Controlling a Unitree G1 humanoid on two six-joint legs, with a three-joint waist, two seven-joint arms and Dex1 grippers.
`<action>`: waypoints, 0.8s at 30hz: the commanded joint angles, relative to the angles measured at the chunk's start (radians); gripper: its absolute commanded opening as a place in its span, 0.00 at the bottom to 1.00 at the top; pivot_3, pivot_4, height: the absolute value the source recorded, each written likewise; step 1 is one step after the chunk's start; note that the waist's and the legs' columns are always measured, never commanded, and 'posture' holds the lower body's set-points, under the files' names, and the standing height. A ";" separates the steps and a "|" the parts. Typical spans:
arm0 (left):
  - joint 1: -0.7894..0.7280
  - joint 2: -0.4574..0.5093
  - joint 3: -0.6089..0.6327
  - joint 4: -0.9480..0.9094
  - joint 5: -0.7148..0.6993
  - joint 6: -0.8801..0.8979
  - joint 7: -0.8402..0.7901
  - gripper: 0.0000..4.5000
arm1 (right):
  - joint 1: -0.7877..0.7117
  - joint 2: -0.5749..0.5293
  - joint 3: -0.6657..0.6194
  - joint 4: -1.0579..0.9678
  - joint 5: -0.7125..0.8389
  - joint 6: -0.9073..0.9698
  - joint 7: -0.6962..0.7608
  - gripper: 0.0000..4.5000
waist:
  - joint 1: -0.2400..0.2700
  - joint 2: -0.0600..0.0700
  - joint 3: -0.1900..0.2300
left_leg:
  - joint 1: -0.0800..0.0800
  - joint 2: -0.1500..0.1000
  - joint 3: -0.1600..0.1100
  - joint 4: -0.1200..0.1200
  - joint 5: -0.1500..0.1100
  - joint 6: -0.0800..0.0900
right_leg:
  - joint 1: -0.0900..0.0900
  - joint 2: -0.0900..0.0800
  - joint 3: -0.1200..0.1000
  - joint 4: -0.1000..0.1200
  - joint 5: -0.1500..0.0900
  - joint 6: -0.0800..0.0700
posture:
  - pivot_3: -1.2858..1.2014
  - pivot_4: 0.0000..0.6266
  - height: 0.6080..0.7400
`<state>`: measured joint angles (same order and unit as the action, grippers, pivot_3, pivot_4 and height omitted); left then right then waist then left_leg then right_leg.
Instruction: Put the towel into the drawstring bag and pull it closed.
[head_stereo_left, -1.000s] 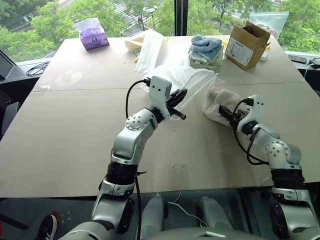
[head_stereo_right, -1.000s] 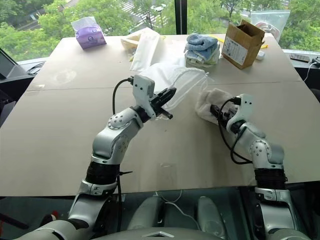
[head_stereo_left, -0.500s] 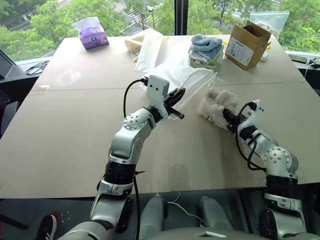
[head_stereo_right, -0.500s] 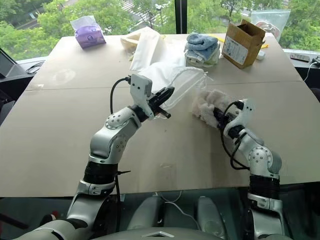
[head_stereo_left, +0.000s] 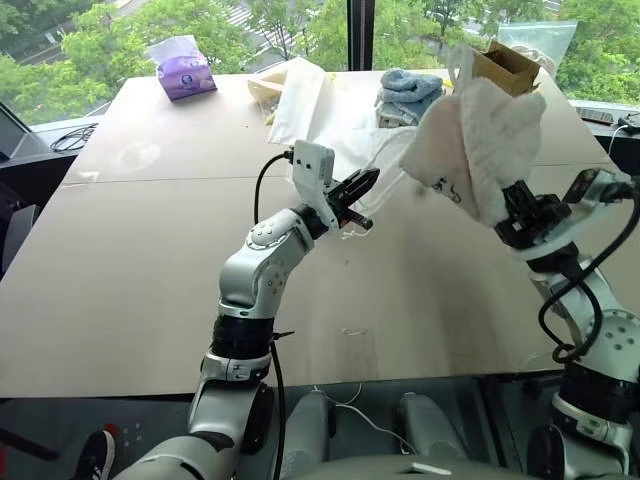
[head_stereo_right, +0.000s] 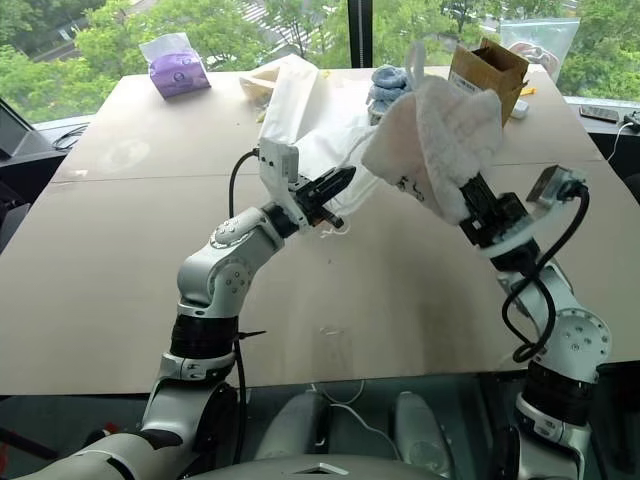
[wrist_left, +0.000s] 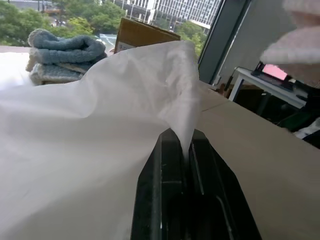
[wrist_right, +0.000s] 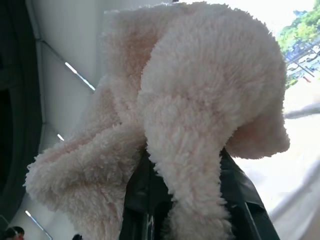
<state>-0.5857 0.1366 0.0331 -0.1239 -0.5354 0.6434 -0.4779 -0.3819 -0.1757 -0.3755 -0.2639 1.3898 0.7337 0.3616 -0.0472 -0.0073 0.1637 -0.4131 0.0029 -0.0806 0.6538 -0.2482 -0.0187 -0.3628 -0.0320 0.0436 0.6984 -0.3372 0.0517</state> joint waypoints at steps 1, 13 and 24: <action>-0.014 -0.005 0.026 -0.072 -0.072 0.038 -0.001 0.00 | -0.025 0.022 0.037 0.039 -0.059 -0.048 -0.010 0.01 | 0.006 0.000 0.000 | 0.000 0.000 0.000 0.000 0.001 -0.002 | 0.000 0.000 0.000 0.000 0.000 0.000 | 0.52 0.24 1.00; -0.042 -0.030 0.079 -0.068 -0.183 0.087 0.051 0.00 | 0.030 0.039 0.148 0.118 -0.280 -0.089 -0.004 0.01 | 0.006 0.000 0.000 | -0.001 -0.001 -0.001 0.000 0.001 -0.002 | 0.000 -0.001 -0.001 -0.001 0.000 0.000 | 0.52 0.24 1.00; -0.022 0.005 0.033 -0.081 -0.164 0.080 0.021 0.00 | 0.046 -0.127 0.180 0.074 -0.486 -0.078 0.005 0.01 | 0.009 0.000 0.000 | -0.002 -0.001 -0.001 0.000 0.001 -0.002 | 0.000 -0.002 -0.001 -0.002 0.000 0.000 | 0.52 0.24 1.00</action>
<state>-0.6071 0.1307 0.0787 -0.1518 -0.7012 0.7374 -0.4355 -0.3401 -0.2741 -0.1743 -0.1217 0.9148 0.6530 0.3457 -0.0379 -0.0074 0.1637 -0.4147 0.0018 -0.0813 0.6537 -0.2470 -0.0207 -0.3631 -0.0337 0.0427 0.6966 -0.3372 0.0517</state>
